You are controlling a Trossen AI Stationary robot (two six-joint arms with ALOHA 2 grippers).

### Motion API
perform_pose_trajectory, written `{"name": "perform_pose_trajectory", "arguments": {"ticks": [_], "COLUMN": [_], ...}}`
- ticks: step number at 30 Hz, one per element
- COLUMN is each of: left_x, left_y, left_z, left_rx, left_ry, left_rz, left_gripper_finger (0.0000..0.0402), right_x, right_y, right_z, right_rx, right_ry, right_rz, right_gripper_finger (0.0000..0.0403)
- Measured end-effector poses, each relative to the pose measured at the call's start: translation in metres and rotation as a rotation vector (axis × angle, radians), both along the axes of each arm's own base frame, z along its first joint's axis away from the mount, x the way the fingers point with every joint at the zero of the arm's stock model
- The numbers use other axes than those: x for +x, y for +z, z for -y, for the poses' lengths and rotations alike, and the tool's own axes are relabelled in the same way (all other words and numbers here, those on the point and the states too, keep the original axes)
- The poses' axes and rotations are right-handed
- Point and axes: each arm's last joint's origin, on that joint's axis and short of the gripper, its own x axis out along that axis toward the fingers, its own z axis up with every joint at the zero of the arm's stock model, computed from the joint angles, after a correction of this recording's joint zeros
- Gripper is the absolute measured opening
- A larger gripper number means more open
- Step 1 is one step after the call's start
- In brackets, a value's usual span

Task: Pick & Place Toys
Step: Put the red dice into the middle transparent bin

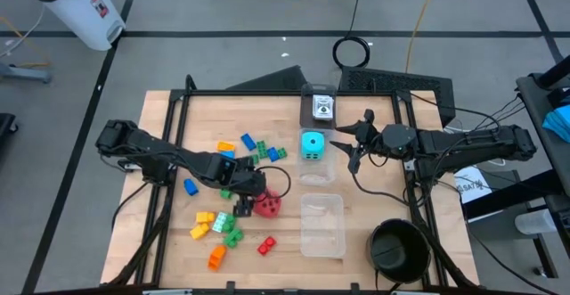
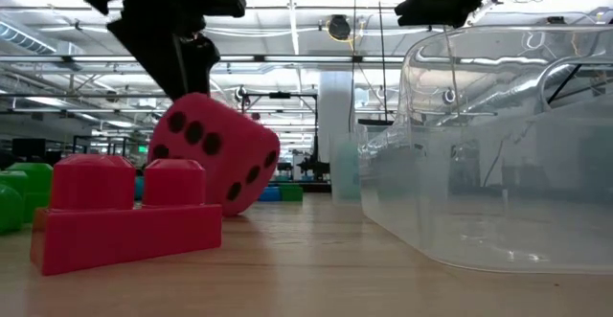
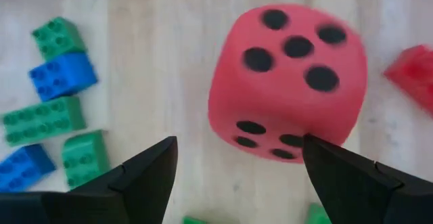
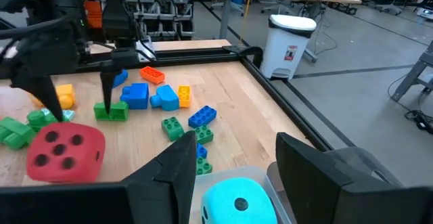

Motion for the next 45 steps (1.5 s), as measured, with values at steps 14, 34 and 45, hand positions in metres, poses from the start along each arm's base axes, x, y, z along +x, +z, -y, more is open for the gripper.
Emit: {"name": "perform_pose_trajectory", "arguments": {"ticks": [14, 34, 45], "left_x": [0.009, 0.006, -0.012], "left_y": [0.031, 0.021, -0.003], "left_z": [0.008, -0.012, -0.027], "left_rx": [0.05, -0.225, -0.325], "left_ry": [-0.203, 0.452, 0.675], "left_rz": [0.076, -0.015, -0.017], "left_gripper_finger": [0.0298, 0.0296, 0.0296], "right_x": [0.0, 0.0, 0.0], "right_y": [0.0, 0.0, -0.001], "right_z": [0.0, 0.0, 0.0], "right_rx": [0.0, -0.007, -0.01], "right_ry": [-0.001, 0.0, 0.003], "right_rz": [0.0, -0.003, -0.017], "right_gripper_finger": [0.0171, 0.0171, 0.0171]}}
